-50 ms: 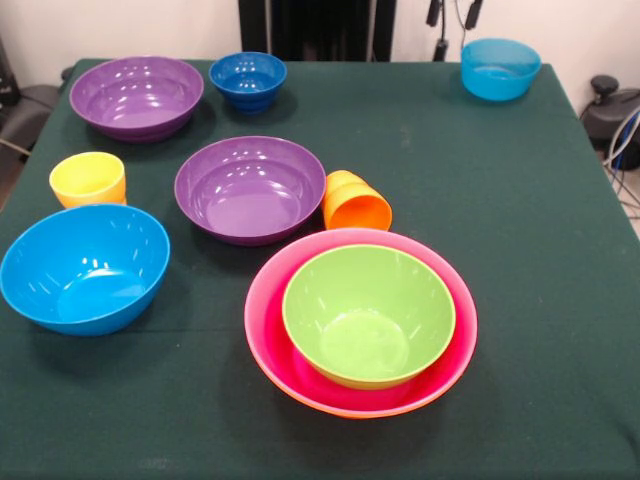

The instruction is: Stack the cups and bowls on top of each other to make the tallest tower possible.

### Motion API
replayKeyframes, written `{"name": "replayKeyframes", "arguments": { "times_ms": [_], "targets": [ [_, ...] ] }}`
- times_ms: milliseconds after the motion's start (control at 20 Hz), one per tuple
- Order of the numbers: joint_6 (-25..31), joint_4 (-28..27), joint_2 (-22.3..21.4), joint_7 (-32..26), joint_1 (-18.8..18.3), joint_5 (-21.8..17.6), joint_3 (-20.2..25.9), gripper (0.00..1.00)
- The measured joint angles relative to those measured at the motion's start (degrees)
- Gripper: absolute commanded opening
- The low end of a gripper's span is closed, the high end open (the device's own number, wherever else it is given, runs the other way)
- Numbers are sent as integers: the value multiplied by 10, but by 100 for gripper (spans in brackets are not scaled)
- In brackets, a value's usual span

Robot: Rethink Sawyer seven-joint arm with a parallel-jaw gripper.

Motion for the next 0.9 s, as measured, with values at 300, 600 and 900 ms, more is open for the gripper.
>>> {"name": "replayKeyframes", "arguments": {
  "times_ms": [300,600,900],
  "targets": [
    [-26,1,31,0,-5,0,0,100],
    [-26,2,38,0,-3,0,0,100],
    [-26,4,27,0,4,1,0,100]
  ]
}}
